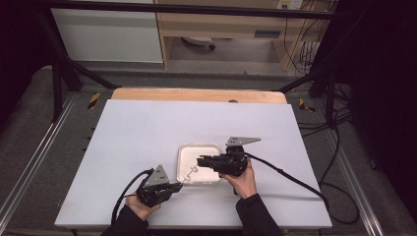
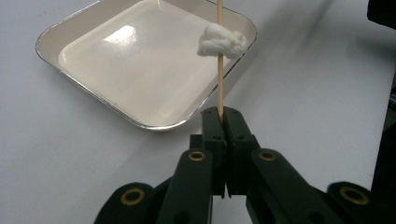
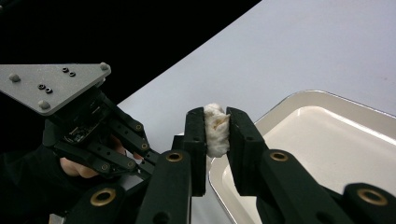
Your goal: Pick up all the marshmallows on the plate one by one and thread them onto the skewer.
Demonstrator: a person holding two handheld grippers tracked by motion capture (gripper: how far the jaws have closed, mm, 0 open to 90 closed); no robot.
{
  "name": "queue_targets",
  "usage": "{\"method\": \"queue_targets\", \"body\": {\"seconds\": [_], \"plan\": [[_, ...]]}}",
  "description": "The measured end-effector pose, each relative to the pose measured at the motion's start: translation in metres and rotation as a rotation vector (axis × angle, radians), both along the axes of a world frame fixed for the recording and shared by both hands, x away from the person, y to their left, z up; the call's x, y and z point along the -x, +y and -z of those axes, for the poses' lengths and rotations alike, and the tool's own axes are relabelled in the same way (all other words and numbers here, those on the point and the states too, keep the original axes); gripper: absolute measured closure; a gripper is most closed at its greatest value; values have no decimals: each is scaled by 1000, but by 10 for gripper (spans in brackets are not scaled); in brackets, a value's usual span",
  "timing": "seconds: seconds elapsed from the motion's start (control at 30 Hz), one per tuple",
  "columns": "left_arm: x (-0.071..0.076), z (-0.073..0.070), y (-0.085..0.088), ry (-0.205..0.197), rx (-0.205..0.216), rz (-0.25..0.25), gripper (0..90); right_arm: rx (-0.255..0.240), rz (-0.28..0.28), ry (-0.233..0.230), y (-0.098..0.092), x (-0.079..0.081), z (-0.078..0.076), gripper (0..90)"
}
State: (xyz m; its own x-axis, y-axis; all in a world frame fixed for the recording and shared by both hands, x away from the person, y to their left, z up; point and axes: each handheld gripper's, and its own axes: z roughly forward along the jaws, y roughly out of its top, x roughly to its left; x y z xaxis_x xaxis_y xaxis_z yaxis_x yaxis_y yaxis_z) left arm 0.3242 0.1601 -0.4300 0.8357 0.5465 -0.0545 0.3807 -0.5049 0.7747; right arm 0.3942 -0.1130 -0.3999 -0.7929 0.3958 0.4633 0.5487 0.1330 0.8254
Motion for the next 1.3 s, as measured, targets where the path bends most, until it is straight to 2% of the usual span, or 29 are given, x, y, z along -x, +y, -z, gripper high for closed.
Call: {"method": "queue_targets", "body": {"seconds": [0.07, 0.1, 0.13, 0.17, 0.2, 0.27, 0.43, 0.7, 1.07, 1.3], "plan": [[0, 0, 0, -6, 9, 2, 889, 0, -4, 5, 0, 0, 0, 793], [1, -2, 1, -10, 41, 8, 889, 2, -14, 13, 1, 1, 2, 794], [1, -5, 0, -14, 50, 1, 888, 8, -43, 34, 4, 1, 5, 794], [1, -6, -2, -28, 19, -8, 889, 23, -50, 34, 7, 3, 8, 794], [1, -5, -2, -35, 10, -13, 888, 29, -46, 16, 10, 4, 11, 793], [1, -2, -2, -15, 18, -11, 888, 14, -44, 13, 12, 5, 13, 791], [-1, -2, -1, -8, 31, -12, 888, 16, -44, 18, 11, 5, 13, 774], [-3, 0, 2, 5, 48, -28, 887, 38, -9, -27, 7, 6, 6, 517], [-6, 0, 7, 26, 56, -58, 884, 181, 59, -102, -5, 8, 10, 175], [-7, 1, 7, 38, 53, -59, 882, 263, 118, -105, -24, 9, 18, 42]]}}
